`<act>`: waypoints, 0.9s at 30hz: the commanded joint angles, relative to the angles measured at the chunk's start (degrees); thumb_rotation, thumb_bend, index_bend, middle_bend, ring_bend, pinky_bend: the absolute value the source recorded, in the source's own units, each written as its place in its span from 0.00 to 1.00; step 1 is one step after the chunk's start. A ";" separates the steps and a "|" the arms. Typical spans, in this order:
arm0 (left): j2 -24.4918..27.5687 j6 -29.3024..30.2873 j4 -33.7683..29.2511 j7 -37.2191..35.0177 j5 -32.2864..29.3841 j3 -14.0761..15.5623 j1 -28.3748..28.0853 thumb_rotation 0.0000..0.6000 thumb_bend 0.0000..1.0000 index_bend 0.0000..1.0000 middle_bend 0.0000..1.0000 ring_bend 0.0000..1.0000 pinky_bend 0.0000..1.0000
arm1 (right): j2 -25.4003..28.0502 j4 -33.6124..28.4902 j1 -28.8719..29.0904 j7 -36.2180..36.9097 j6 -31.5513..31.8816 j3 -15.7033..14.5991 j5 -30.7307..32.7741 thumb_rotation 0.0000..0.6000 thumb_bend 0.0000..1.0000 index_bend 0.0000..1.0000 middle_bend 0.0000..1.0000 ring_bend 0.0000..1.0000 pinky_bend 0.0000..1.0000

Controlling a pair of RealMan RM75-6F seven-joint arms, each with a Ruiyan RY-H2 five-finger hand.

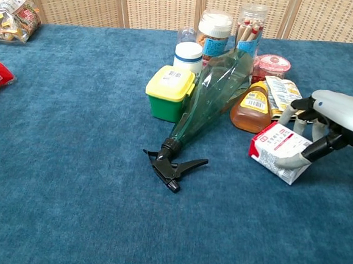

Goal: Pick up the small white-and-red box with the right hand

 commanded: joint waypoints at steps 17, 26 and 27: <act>-0.46 -0.70 -0.27 0.48 0.36 0.21 -0.14 1.00 0.24 0.31 0.20 0.00 0.00 | 17.60 -11.86 -3.95 22.86 -4.56 7.42 -2.52 1.00 0.00 0.37 0.77 0.96 1.00; -0.38 0.05 0.06 0.07 0.57 0.32 0.26 1.00 0.24 0.31 0.20 0.00 0.00 | 26.30 -17.28 -4.62 34.21 -7.74 12.61 -3.47 1.00 0.00 0.37 0.77 0.96 1.00; -0.40 0.07 0.13 0.01 0.56 0.33 0.28 1.00 0.24 0.31 0.20 0.00 0.00 | 26.81 -17.57 -4.70 34.91 -7.79 12.82 -3.64 1.00 0.00 0.37 0.77 0.96 1.00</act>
